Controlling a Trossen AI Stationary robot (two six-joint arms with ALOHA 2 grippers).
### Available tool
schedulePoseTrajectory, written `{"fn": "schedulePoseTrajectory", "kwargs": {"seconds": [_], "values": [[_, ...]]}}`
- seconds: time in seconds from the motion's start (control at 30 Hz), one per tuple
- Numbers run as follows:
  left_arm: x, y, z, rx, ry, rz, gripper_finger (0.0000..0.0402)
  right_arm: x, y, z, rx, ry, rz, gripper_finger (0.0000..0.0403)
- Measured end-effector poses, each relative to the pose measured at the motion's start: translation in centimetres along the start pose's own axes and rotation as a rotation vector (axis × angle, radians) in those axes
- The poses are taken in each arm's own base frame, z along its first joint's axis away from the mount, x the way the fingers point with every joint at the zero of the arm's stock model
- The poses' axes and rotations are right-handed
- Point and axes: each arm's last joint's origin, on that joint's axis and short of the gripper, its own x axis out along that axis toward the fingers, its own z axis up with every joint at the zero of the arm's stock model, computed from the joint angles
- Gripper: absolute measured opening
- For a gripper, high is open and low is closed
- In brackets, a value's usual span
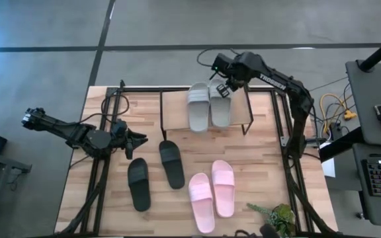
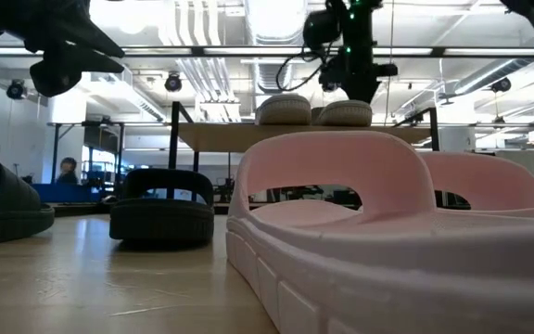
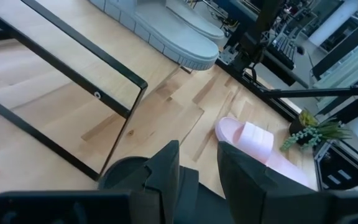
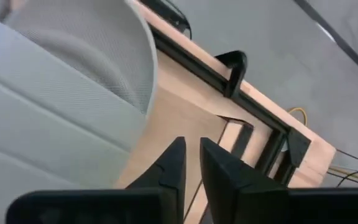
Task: Pick and place slides into the shelf
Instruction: Adjust the gray slides on the shelf
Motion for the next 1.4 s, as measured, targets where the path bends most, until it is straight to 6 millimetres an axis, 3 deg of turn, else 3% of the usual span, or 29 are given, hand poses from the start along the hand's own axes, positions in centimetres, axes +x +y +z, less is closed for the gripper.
{"fn": "schedulePoseTrajectory", "kwargs": {"seconds": [0.17,0.4,0.57,0.77,0.83,0.97,1.17,1.4], "values": [[0.0,0.0,0.0,0.000,0.001,-0.001,0.0095,2.4,0.9,0.3,-0.080,0.071,0.049,0.0034],[0.0,0.0,0.0,0.000,0.000,-0.001,0.0095,2.9,2.7,-0.6,-0.143,0.087,0.058,0.0033],[0.0,0.0,-0.1,0.003,0.002,0.001,0.0095,2.0,3.0,-0.4,-0.147,0.037,0.044,0.0033],[0.0,0.0,-0.1,0.004,0.002,0.002,0.0095,-0.2,1.9,0.0,-0.120,-0.082,-0.087,0.0033],[0.0,0.0,-0.1,0.004,0.002,0.001,0.0095,-1.7,1.6,-0.2,-0.130,-0.107,-0.018,0.0033],[0.0,0.1,-0.1,0.004,0.002,0.002,0.0095,-4.1,1.7,-1.6,-0.101,0.001,0.335,0.0033],[0.1,0.1,-0.2,0.008,0.003,0.007,0.0095,-7.0,5.5,-4.9,-0.187,0.124,0.593,0.0033],[0.1,0.2,-0.3,0.011,0.006,0.009,0.0095,-8.0,12.3,-7.6,-0.269,0.083,0.652,0.0033]]}}
